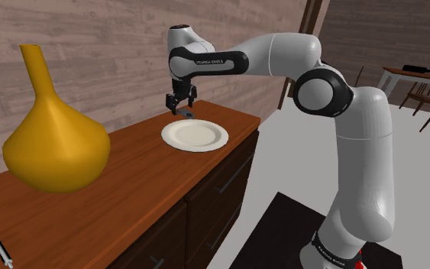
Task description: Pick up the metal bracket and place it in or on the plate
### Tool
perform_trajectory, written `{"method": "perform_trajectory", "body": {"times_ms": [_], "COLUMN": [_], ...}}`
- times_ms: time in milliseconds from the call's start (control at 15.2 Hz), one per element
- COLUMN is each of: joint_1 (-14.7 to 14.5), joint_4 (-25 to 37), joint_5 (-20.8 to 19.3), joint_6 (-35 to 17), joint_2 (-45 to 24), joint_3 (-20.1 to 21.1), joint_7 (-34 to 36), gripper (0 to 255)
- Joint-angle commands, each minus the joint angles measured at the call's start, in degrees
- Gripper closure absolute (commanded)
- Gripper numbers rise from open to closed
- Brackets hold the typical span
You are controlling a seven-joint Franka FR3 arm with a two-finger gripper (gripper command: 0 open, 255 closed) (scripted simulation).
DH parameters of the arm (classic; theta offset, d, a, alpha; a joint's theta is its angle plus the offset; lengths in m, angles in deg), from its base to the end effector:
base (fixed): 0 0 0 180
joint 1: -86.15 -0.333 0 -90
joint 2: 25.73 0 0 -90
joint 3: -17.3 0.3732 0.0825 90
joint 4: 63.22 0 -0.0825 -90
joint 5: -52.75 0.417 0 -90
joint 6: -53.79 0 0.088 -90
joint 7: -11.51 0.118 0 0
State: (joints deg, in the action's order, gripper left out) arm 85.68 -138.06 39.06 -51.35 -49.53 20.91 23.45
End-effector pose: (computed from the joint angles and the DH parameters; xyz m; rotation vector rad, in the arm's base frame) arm 0.7519 0.0224 0.5553 2.9400 -0.1392 0.2094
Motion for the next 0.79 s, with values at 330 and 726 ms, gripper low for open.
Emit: {"method": "perform_trajectory", "body": {"times_ms": [330, 726], "joint_1": [0.0, 0.0], "joint_4": [0.3, 0.0], "joint_5": [0.0, 0.0], "joint_6": [0.1, 0.0], "joint_2": [-0.1, 0.0], "joint_3": [0.0, 0.0], "joint_7": [0.0, 0.0], "gripper": [255, 255]}}
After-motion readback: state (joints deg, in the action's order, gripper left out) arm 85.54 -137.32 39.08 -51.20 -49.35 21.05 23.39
